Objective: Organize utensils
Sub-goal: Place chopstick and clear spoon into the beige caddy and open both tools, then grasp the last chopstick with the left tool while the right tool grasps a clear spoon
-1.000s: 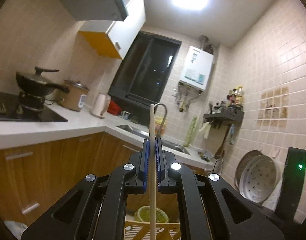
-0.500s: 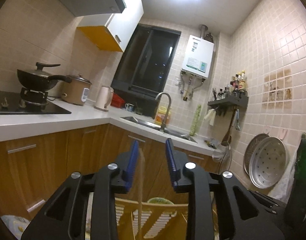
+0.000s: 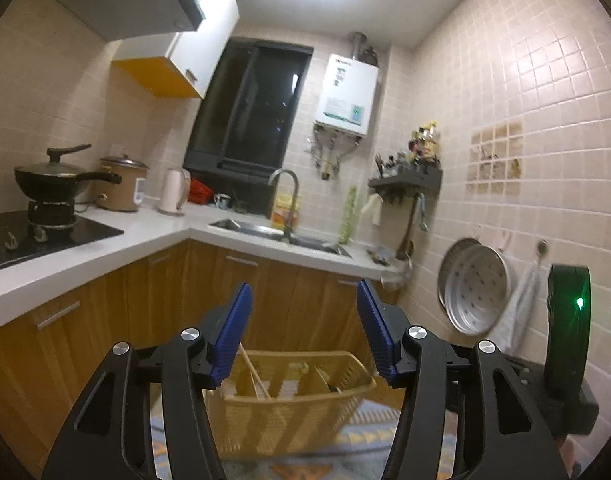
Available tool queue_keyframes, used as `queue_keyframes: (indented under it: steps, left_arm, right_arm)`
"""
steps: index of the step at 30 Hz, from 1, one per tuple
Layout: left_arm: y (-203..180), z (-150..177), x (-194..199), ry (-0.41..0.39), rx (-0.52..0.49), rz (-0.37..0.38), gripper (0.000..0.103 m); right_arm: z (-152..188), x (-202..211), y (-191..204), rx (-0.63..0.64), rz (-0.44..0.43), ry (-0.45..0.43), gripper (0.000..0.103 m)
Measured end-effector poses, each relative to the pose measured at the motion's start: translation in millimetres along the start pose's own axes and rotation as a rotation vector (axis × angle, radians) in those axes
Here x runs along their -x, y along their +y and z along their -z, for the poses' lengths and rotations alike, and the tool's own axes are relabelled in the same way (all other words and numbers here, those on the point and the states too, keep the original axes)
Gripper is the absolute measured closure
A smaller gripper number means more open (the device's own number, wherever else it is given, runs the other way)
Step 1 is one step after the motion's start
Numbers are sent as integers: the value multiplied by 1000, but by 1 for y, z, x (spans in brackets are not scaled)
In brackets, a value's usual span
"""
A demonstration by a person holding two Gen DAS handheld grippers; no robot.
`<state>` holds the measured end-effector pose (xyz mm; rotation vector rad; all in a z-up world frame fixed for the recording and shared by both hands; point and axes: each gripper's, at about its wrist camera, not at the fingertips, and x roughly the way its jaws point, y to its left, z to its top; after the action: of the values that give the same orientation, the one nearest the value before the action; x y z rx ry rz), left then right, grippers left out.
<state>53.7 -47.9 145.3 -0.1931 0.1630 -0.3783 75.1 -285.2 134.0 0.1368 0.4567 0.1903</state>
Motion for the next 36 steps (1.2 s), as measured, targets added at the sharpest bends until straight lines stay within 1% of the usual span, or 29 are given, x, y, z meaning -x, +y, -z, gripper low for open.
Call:
queue_keyframes:
  steps: [3, 5, 6, 7, 8, 9, 10, 12, 14, 15, 17, 18, 19, 20, 22, 23, 24, 25, 27, 28, 29, 30, 31, 32, 33, 34, 36]
  left_arm:
    - [2, 2, 11, 38, -8, 4, 50]
    - [4, 4, 17, 70, -13, 7, 47]
    - [5, 7, 20, 93, -20, 6, 44]
    - [6, 10, 21, 119, -26, 4, 43]
    - [9, 16, 21, 162, -29, 7, 43]
    - [12, 20, 19, 195, -26, 15, 43]
    - [17, 27, 15, 257, -15, 35, 44]
    - [22, 37, 7, 333, 5, 56, 45]
    - [31, 55, -6, 447, 38, 92, 45]
    - [34, 60, -10, 478, 49, 106, 45]
    - [41, 78, -24, 584, 85, 146, 47]
    - [44, 88, -32, 640, 101, 159, 48]
    - [45, 95, -38, 675, 108, 165, 50]
    - [47, 107, -46, 727, 115, 165, 51]
    - [49, 123, -56, 795, 112, 154, 54]
    - [50, 135, -63, 842, 109, 150, 55]
    - [50, 141, -65, 863, 109, 150, 57]
    - [51, 150, -70, 904, 109, 143, 58]
    - [50, 167, -76, 973, 105, 127, 58]
    - [50, 172, -76, 987, 95, 125, 58]
    - [46, 178, -77, 1002, 62, 114, 58]
    - [42, 183, -76, 1011, 23, 101, 58]
    - [38, 186, -75, 1016, -10, 93, 60]
    - [34, 188, -74, 1025, -43, 89, 63]
    - [32, 190, -74, 1031, -62, 88, 68]
    - [28, 193, -72, 1036, -92, 81, 69]
    - [20, 194, -72, 1033, -136, 62, 69]
  right_arm:
    - [3, 16, 9, 24, 7, 33, 45]
    - [7, 24, 13, 51, 18, 51, 36]
    - [11, 28, 16, 71, 30, 59, 33]
    - [15, 31, 17, 90, 38, 69, 27]
    - [20, 33, 19, 114, 51, 84, 21]
    - [24, 34, 21, 128, 64, 95, 21]
    - [30, 34, 21, 144, 80, 117, 20]
    - [39, 31, 20, 153, 87, 160, 20]
    - [48, 25, 14, 141, 104, 226, 19]
    - [52, 21, 10, 125, 110, 256, 18]
    - [59, 14, 4, 93, 115, 304, 12]
    - [62, 10, 1, 83, 126, 331, 11]
    - [66, 5, -1, 84, 143, 355, 10]
    - [68, 0, -3, 89, 164, 384, 10]
    - [79, -15, -8, 106, 205, 465, 10]
    - [83, -21, -10, 101, 207, 499, 10]
    - [87, -27, -14, 84, 190, 538, 10]
    - [91, -32, -17, 66, 168, 562, 11]
    - [98, -42, -27, 19, 148, 628, 23]
    - [101, -46, -31, -3, 141, 652, 34]
    - [104, -49, -36, -30, 125, 675, 43]
    - [108, -52, -40, -59, 106, 699, 47]
    - [113, -57, -46, -99, 77, 739, 53]
    - [116, -60, -49, -116, 64, 758, 59]
    - [122, -64, -52, -132, 48, 792, 62]
    - [128, -65, -52, -139, 41, 815, 68]
    - [137, -69, -53, -153, 25, 853, 71]
